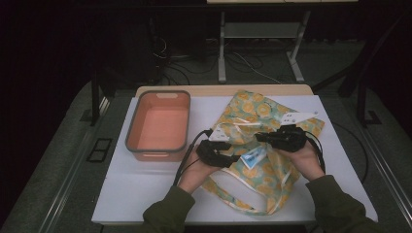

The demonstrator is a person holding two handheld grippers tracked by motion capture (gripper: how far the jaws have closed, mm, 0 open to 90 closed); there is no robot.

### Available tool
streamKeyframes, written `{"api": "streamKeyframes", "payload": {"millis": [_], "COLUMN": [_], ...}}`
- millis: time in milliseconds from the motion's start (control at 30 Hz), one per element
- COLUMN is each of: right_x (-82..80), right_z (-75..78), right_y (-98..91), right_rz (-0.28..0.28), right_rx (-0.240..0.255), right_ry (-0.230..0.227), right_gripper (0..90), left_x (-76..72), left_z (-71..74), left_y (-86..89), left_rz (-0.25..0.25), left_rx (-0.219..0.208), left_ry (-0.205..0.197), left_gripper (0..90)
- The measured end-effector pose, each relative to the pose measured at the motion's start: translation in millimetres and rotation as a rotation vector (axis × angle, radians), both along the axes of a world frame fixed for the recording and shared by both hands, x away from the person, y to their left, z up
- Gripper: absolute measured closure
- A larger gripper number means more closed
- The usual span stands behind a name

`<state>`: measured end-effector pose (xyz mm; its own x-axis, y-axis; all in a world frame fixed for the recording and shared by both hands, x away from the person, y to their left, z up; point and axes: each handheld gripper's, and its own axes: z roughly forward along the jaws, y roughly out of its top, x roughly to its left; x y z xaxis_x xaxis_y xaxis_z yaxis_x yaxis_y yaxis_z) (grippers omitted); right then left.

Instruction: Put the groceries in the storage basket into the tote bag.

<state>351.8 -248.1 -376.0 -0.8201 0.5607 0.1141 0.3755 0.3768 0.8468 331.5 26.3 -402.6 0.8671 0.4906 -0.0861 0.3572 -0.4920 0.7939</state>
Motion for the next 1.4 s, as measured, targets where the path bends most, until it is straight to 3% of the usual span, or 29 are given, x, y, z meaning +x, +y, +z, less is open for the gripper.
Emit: {"api": "streamKeyframes", "payload": {"millis": [233, 533, 600, 733, 833, 933, 1067, 1133, 1267, 1333, 1400], "right_x": [-19.8, -39.3, -40.9, -48.1, -63.3, -79.1, -93.3, -95.0, -93.3, -90.5, -88.4], "right_z": [-5.5, -36.9, -41.2, -29.1, -16.6, -17.1, -38.6, -48.5, -60.5, -64.7, -64.6], "right_y": [18.8, 44.1, 47.4, 39.5, 30.6, 27.1, 27.1, 25.3, 24.6, 24.3, 21.9], "right_rz": [0.093, 0.19, 0.191, 0.138, 0.144, 0.181, 0.191, 0.187, 0.176, 0.17, 0.16], "right_rx": [-0.05, -0.198, -0.213, -0.147, -0.113, -0.11, -0.212, -0.245, -0.322, -0.358, -0.354], "right_ry": [0.021, 0.083, 0.086, 0.059, 0.031, 0.072, 0.106, 0.127, 0.128, 0.13, 0.127], "right_gripper": [89.6, 89.4, 82.9, 64.0, 61.2, 57.9, 52.3, 51.2, 50.0, 55.4, 63.7], "left_x": [-24.3, -41.1, -42.1, -41.9, -40.0, -38.7, -37.5, -36.3, -33.2, -31.9, -30.6], "left_z": [-5.4, -18.0, -20.7, -21.6, -24.6, -27.3, -28.4, -29.6, -36.0, -38.9, -41.0], "left_y": [32.6, 61.7, 64.1, 64.1, 62.5, 62.8, 65.5, 67.5, 67.3, 65.8, 64.6], "left_rz": [0.003, 0.019, 0.028, 0.039, 0.045, 0.06, 0.075, 0.084, 0.087, 0.084, 0.083], "left_rx": [0.003, -0.006, 0.013, 0.03, 0.052, 0.071, 0.084, 0.09, 0.132, 0.147, 0.166], "left_ry": [0.02, 0.068, 0.062, 0.036, 0.041, 0.04, 0.046, 0.05, 0.063, 0.068, 0.074], "left_gripper": [40.9, 40.7, 40.7, 40.2, 39.3, 37.7, 34.8, 33.8, 33.0, 33.4, 35.7]}}
